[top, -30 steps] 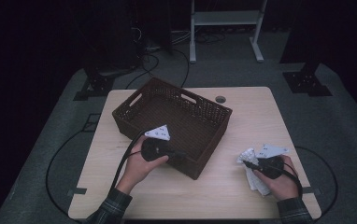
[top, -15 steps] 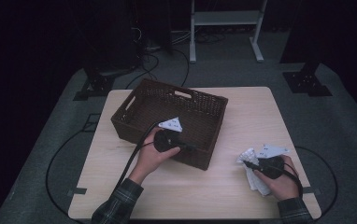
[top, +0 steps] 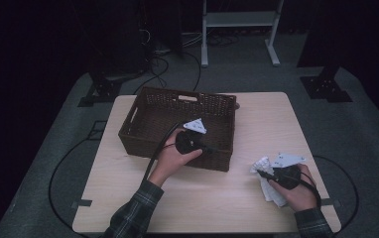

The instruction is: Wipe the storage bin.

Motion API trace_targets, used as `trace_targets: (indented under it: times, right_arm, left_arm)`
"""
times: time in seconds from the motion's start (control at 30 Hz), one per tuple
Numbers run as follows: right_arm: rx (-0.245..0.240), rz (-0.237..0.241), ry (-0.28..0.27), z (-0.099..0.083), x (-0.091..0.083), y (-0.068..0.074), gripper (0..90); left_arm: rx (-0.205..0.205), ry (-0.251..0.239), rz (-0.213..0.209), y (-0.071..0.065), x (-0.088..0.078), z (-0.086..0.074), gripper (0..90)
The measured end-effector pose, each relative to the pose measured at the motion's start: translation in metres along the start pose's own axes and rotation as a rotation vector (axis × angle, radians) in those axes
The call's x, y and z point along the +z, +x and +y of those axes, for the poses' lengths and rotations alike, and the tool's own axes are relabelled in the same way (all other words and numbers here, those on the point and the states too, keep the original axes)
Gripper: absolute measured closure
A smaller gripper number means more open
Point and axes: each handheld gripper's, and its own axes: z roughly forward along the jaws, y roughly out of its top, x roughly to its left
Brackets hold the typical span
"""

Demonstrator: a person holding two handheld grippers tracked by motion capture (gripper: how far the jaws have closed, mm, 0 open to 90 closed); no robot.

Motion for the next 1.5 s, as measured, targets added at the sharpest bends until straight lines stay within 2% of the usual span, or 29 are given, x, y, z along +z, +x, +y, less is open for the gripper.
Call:
trace_targets:
  times: [0.13,0.2,0.3,0.37,0.43,0.53,0.7,0.77,0.93,1.03,1.17,1.4,1.5]
  right_arm:
    - [-0.011,0.006,-0.011,0.003,0.002,-0.004,75.4]
    - [-0.015,0.012,-0.012,0.004,0.002,-0.004,75.3]
    - [-0.025,0.018,-0.017,0.005,0.002,-0.003,75.3]
    - [-0.031,0.016,-0.018,0.005,0.001,-0.003,75.3]
    - [-0.027,0.016,-0.019,0.005,0.000,-0.004,75.2]
    - [-0.015,0.012,-0.020,0.005,0.000,-0.004,75.2]
    - [-0.009,0.002,-0.022,0.004,0.000,-0.006,75.2]
    - [-0.007,0.001,-0.024,0.004,-0.001,-0.007,75.2]
    - [-0.001,-0.005,-0.019,0.003,-0.001,-0.009,75.2]
    - [0.002,-0.009,-0.024,0.002,-0.002,-0.009,75.2]
    - [0.004,-0.009,-0.015,0.002,-0.001,-0.010,75.2]
    - [-0.001,-0.005,-0.011,0.002,0.000,-0.011,75.2]
    - [0.005,-0.003,-0.010,0.001,0.001,-0.011,75.2]
  left_arm:
    - [-0.009,-0.009,-0.006,0.001,0.001,0.000,87.3]
    - [-0.001,-0.008,0.007,-0.002,-0.003,0.001,84.2]
    - [0.006,-0.014,0.029,-0.003,-0.017,-0.002,77.6]
    - [0.000,-0.032,0.041,0.000,-0.030,-0.006,71.6]
    - [-0.003,-0.027,0.067,0.003,-0.040,-0.011,66.1]
    - [-0.017,-0.036,0.113,0.011,-0.059,-0.023,61.8]
    - [-0.033,-0.049,0.175,0.021,-0.083,-0.040,54.1]
    - [-0.043,-0.064,0.183,0.025,-0.092,-0.047,52.4]
    - [-0.053,-0.060,0.227,0.034,-0.109,-0.060,49.2]
    - [-0.058,-0.051,0.247,0.039,-0.116,-0.067,47.9]
    - [-0.064,-0.040,0.250,0.046,-0.122,-0.075,46.8]
    - [-0.091,-0.034,0.266,0.061,-0.124,-0.086,45.2]
    - [-0.095,-0.003,0.272,0.066,-0.121,-0.089,45.0]
